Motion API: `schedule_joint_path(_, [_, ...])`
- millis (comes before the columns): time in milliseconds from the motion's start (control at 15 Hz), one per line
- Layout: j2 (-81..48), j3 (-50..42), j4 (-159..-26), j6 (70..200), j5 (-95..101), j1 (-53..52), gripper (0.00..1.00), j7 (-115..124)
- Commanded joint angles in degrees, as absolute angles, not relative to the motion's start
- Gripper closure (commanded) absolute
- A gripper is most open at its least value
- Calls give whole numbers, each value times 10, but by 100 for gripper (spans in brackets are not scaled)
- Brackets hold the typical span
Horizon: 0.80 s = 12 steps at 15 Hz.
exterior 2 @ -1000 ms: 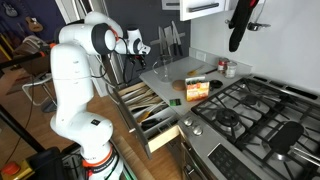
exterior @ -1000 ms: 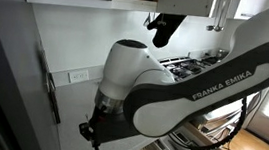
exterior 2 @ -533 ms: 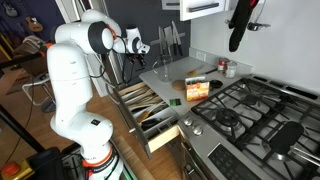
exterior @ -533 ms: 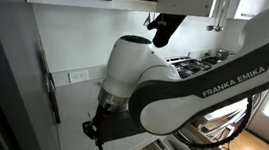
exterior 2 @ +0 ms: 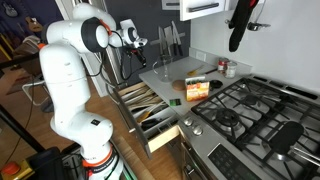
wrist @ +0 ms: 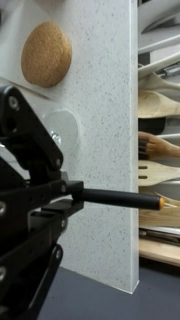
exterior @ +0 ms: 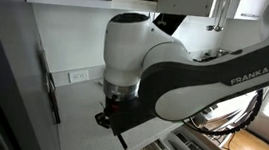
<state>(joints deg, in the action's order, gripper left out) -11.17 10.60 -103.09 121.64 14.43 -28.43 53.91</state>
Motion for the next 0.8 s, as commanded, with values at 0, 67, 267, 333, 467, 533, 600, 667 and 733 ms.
schedule_joint_path(0, [-84, 133, -1035, 1185, 155, -270, 97, 517])
schedule_joint_path(67, [-99, 134, -1024, 1192, 151, -267, 87, 533])
schedule_joint_path(267, [-91, 141, -1024, 1190, 150, -266, 87, 527])
schedule_joint_path(333, [-91, 141, -1024, 1190, 150, -265, 87, 526])
schedule_joint_path(467, [-92, 141, -1024, 1190, 150, -264, 97, 525])
schedule_joint_path(533, [-84, 139, -1022, 1167, 176, -267, 97, 532])
schedule_joint_path(600, [-77, 141, -1023, 1162, 181, -265, 97, 525])
schedule_joint_path(667, [-69, 141, -1024, 1152, 192, -265, 97, 525])
schedule_joint_path(733, [-61, 143, -1026, 1149, 194, -263, 97, 517])
